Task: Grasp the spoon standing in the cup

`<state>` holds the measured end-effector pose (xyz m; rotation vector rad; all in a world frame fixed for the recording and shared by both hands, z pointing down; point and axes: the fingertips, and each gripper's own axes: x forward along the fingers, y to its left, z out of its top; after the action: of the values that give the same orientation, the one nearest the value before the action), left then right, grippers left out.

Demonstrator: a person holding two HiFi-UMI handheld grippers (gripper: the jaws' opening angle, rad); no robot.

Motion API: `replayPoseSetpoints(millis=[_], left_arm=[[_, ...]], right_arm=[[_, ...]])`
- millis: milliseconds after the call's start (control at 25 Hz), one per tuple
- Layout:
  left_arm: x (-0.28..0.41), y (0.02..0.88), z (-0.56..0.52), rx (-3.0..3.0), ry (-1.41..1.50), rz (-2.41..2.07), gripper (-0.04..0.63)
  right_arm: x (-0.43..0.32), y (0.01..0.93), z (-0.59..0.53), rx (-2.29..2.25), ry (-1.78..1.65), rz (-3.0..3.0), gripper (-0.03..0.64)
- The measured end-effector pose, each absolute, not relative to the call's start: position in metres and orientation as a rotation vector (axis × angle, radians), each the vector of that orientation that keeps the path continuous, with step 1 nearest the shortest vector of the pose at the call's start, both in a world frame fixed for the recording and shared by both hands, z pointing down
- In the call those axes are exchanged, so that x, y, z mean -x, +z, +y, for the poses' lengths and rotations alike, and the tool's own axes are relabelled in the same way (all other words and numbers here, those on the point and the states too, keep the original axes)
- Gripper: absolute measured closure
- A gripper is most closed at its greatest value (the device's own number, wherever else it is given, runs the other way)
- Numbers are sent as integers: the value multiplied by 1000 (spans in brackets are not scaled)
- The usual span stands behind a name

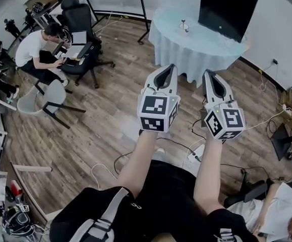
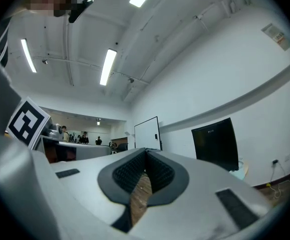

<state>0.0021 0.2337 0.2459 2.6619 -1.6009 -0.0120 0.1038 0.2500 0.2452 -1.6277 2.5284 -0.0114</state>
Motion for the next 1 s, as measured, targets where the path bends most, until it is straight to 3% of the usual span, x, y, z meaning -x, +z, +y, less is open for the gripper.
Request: replayPoseSetpoints(millis=[1000], left_arm=[[56,265,108,-2587,-85,-1544,591]], right_arm=[[-70,251,135,1747,6,2525,612]])
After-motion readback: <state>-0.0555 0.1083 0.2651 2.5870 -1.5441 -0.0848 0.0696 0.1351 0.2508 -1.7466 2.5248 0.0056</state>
